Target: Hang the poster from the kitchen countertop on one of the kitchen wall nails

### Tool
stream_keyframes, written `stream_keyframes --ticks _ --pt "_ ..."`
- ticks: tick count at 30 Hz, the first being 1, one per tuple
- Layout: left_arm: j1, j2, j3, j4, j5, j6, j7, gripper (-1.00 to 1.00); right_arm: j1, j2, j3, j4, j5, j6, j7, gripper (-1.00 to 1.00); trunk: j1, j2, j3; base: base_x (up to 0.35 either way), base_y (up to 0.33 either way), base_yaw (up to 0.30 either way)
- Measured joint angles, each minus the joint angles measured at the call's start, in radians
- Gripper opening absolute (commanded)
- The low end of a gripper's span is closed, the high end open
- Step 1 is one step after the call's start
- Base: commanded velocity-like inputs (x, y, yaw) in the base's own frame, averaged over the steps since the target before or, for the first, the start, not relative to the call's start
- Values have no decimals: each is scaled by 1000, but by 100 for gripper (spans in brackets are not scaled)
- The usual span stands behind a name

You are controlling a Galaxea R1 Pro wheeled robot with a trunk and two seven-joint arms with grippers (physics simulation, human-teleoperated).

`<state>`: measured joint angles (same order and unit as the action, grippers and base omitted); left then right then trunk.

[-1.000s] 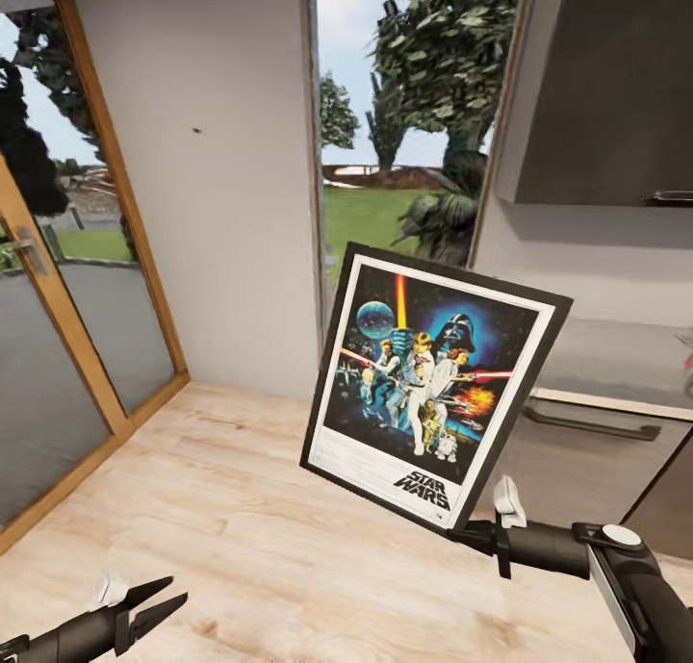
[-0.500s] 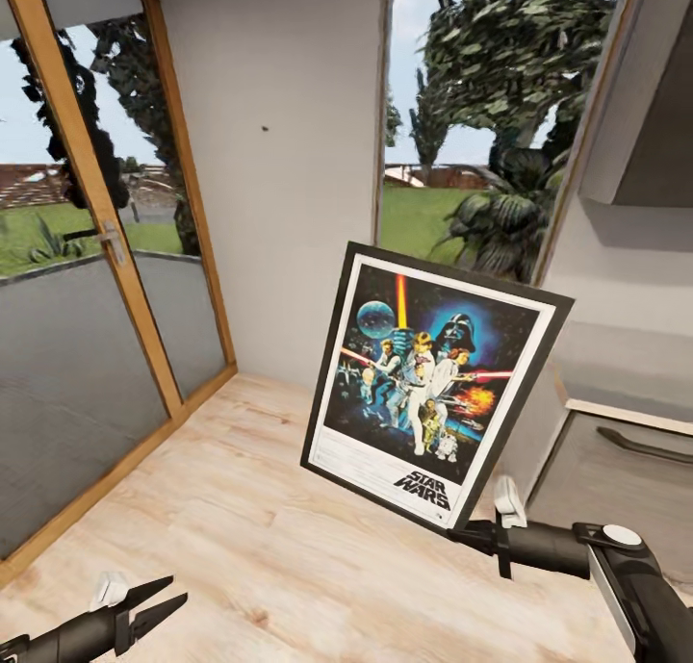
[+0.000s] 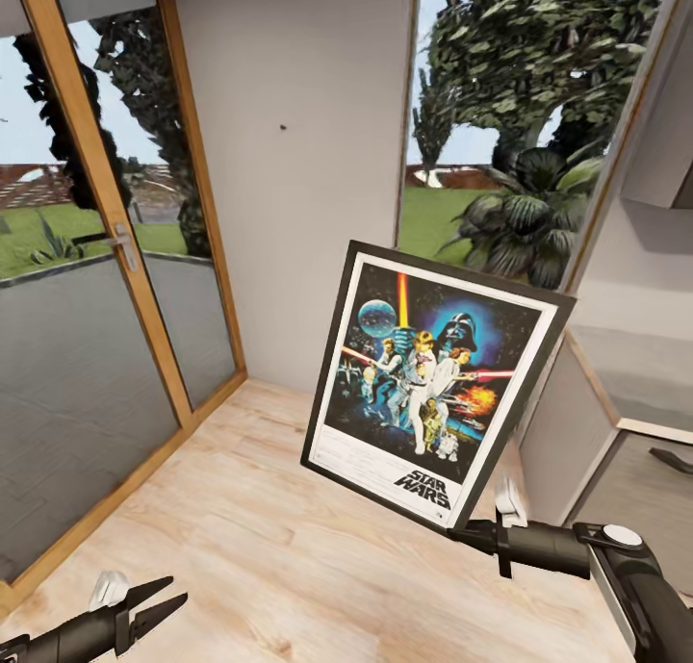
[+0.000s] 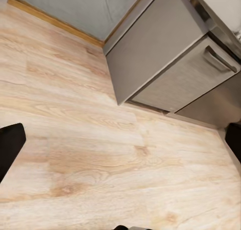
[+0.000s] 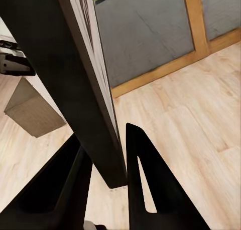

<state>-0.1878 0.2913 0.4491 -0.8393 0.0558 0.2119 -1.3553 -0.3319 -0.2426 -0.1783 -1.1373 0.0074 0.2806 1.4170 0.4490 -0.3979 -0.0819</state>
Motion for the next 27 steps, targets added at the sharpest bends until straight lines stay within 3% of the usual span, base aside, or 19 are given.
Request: stream_keyframes --ticks 27 --pt "0 0 0 0 0 0 0 100 0 0 1 0 0 0 0 -100 0 0 0 210 291 0"
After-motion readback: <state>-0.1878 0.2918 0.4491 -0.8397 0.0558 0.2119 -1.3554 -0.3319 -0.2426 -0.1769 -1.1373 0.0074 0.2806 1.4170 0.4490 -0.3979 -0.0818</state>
